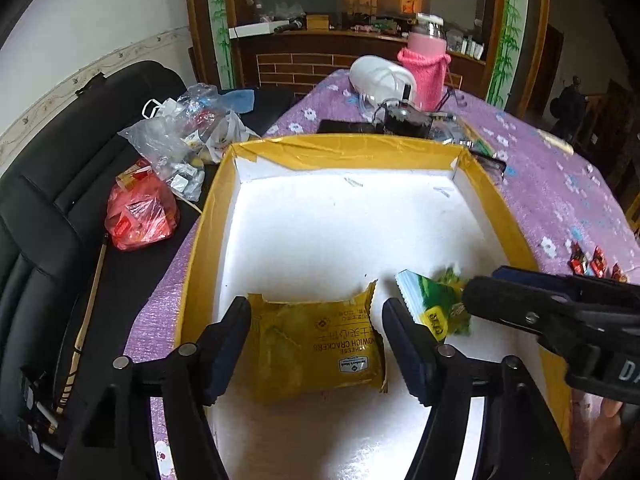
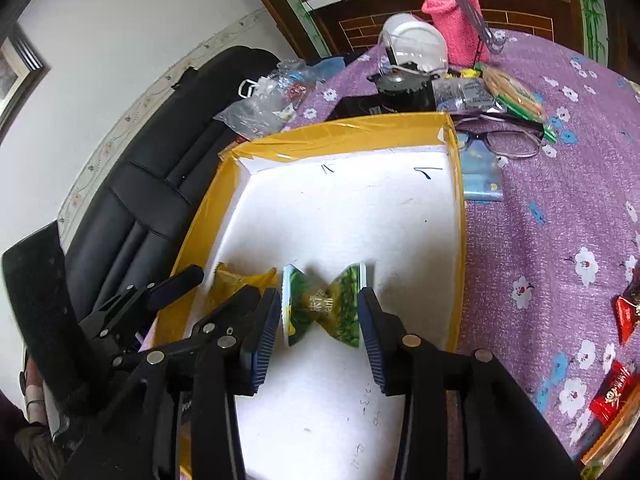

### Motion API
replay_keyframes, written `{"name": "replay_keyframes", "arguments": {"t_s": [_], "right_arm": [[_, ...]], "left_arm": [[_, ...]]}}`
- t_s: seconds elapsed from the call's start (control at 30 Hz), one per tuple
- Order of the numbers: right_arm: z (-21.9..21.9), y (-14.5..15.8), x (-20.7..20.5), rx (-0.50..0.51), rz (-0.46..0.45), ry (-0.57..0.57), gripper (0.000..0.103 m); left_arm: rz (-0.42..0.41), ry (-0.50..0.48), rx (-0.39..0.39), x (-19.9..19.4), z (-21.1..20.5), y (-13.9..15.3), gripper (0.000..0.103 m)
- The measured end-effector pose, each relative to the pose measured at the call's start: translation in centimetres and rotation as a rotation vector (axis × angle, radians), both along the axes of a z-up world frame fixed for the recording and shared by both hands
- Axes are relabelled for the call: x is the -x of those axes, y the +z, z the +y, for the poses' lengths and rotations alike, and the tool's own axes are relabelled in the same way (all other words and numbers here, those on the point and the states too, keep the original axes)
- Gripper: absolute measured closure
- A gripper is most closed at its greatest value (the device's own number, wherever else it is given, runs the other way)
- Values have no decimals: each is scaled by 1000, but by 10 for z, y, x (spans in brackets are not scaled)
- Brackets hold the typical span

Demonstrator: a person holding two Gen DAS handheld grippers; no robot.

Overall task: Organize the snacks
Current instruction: 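Grasp the beige barcode cracker pack with the left gripper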

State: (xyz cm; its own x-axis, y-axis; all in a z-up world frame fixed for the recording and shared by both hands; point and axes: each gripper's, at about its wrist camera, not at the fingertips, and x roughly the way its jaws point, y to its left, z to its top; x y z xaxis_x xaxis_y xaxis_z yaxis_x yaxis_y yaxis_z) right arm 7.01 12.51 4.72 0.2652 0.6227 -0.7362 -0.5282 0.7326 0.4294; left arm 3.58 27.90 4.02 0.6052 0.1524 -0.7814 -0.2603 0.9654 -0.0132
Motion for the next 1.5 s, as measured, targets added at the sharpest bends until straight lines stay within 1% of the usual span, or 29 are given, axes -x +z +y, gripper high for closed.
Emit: {"name": "replay_keyframes", "arguments": {"t_s": [0.13, 0.33, 0.53, 0.67, 0.77, 0.87, 0.97, 1.07, 1.17, 1.23, 1.3, 1.37, 1.4, 1.43, 1.47, 1.5], "right_arm": [[-20, 10, 8, -35, -16, -11, 64], [-65, 13, 15, -70, -7, -53, 63], [-110, 15, 19, -96, 2, -97, 63], [-134, 16, 24, -106, -3, -105, 63], [-161, 15, 29, -106, -11, -115, 62], [-198, 17, 27, -94, -40, -168, 61], [-236, 16, 18, -63, -67, -256, 58], [-267, 6, 7, -36, -47, -330, 57], [-286, -9, 3, -35, -15, -352, 57], [-289, -18, 6, -44, 12, -332, 57], [-288, -24, 13, -67, 62, -280, 57], [-280, -27, 27, -106, 112, -196, 50], [-274, -25, 33, -125, 123, -130, 49], [-264, -25, 44, -164, 143, -12, 44], [-260, -25, 48, -186, 145, 30, 41], [-261, -22, 51, -220, 130, 44, 41]], "left_arm": [[-40, -7, 12, 9, -4, 12, 30], [-83, -49, 11, 25, -30, 27, 30], [-117, -125, 7, 35, -70, 40, 30], [-121, -182, 1, 39, -102, 45, 30], [-119, -228, -8, 43, -124, 47, 30], [-118, -275, -12, 46, -147, 48, 30], [-114, -313, -1, 48, -165, 47, 30], [-103, -351, 13, 49, -185, 46, 30], [-87, -377, 17, 47, -201, 43, 30], [-78, -384, 14, 47, -207, 41, 30], [-71, -383, 11, 47, -210, 40, 30], [-67, -381, 8, 47, -212, 39, 30], [-67, -377, 8, 48, -212, 39, 30], [-64, -373, 11, 47, -212, 39, 30], [-61, -371, 19, 47, -212, 39, 30], [-58, -372, 26, 46, -214, 39, 30]]}}
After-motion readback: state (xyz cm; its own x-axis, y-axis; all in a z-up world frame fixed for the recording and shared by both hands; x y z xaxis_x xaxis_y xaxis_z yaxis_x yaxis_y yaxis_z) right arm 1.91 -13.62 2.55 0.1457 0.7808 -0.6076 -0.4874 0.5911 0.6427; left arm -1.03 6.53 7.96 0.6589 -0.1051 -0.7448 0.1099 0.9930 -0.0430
